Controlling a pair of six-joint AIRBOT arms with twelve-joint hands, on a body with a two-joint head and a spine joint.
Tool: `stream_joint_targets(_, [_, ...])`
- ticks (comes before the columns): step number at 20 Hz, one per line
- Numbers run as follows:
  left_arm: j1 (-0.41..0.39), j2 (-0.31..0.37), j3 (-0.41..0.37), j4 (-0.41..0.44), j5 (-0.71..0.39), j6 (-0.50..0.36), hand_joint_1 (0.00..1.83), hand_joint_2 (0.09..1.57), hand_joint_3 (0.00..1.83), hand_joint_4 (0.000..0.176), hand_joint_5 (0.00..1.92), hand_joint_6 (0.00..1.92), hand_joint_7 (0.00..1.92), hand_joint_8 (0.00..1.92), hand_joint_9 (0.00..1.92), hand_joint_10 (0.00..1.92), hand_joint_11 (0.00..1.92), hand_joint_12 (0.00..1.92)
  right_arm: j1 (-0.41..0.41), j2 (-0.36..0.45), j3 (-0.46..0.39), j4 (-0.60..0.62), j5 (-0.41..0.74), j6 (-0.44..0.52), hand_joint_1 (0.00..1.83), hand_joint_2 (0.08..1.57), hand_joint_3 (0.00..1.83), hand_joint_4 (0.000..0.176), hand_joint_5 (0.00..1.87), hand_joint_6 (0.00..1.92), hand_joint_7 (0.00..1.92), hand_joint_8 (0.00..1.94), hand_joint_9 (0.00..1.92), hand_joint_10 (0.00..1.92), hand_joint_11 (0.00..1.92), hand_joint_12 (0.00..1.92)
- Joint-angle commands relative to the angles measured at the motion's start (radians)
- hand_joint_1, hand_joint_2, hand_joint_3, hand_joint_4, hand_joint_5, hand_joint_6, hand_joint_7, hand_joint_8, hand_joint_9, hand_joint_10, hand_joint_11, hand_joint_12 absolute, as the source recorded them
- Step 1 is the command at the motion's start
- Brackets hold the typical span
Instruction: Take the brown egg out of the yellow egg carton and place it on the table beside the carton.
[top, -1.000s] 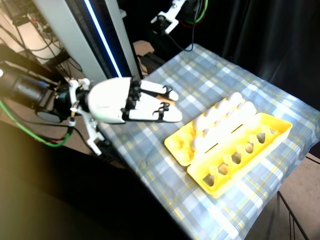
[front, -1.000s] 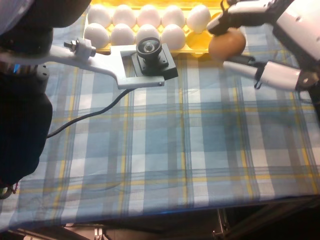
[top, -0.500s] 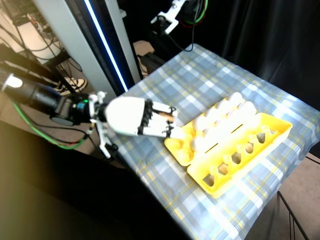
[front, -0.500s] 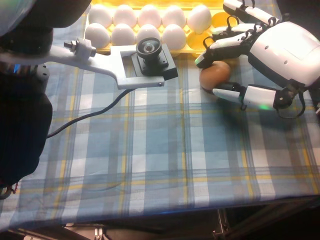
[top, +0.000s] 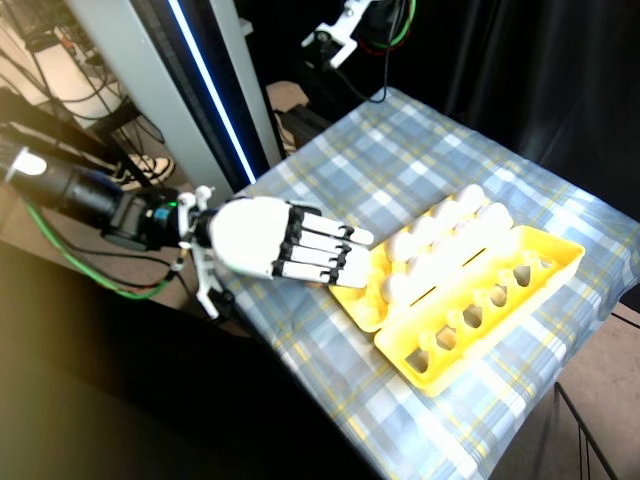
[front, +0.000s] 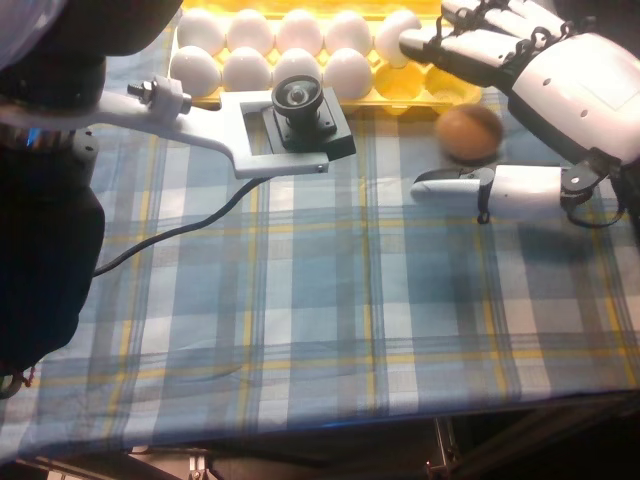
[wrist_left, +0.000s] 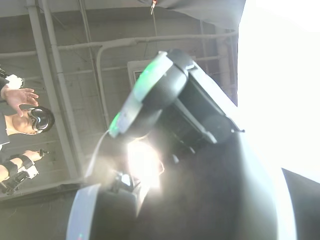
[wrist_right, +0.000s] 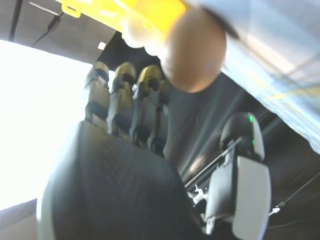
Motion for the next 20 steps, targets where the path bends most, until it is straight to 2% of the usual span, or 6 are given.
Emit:
stream_joint_targets(1, [-0.018,-0.007,-0.007,0.021,-0.074,-0.014,0.33,1.39,0.0,0.0,0.83,1.92,1.25,1.92,1.34,1.92,1.2,1.92,0.01,0.004,-0.007,-0.006,0.149,0.003,0.37,0.9,0.0,0.0,0.23,0.0,0.31,0.0,0.06,0.0,0.0,0.0])
stream_joint_targets(5, [-0.018,-0.006,-0.007,0.021,-0.074,-0.014,0.37,1.38,0.0,0.0,0.84,1.92,1.26,1.92,1.34,1.92,1.19,1.92,0.009,0.037,-0.032,0.011,0.212,0.003,0.04,0.89,0.0,0.0,0.13,0.0,0.2,0.0,0.0,0.0,0.0,0.0])
stream_joint_targets(9, [-0.018,-0.006,-0.007,0.021,-0.074,-0.014,0.37,1.38,0.0,0.0,0.82,1.92,1.26,1.92,1.35,1.92,1.21,1.92,-0.091,0.106,-0.097,0.095,0.39,0.002,0.0,0.86,0.0,0.0,0.1,0.0,0.18,0.0,0.0,0.0,0.0,0.0])
stream_joint_targets(11, [-0.018,-0.006,-0.007,0.021,-0.074,-0.014,0.35,1.39,0.0,0.0,0.8,1.92,1.26,1.92,1.37,1.92,1.22,1.92,-0.183,0.122,-0.133,0.164,0.482,0.001,0.0,0.85,0.0,0.015,0.09,0.0,0.12,0.0,0.0,0.0,0.0,0.0])
stream_joint_targets(15, [-0.018,-0.007,-0.007,0.021,-0.074,-0.014,0.33,1.39,0.0,0.0,0.84,1.92,1.29,1.92,1.38,1.92,1.24,1.92,-0.32,0.116,-0.2,0.311,0.633,-0.01,0.0,0.89,0.01,0.087,0.06,0.0,0.01,0.0,0.0,0.0,0.0,0.0])
stream_joint_targets(20, [-0.018,-0.008,-0.007,0.021,-0.074,-0.015,0.34,1.4,0.0,0.0,0.78,1.92,1.3,1.92,1.43,1.92,1.27,1.92,-0.325,0.065,-0.228,0.389,0.639,-0.013,0.0,0.93,0.02,0.062,0.03,0.0,0.01,0.0,0.0,0.0,0.0,0.0])
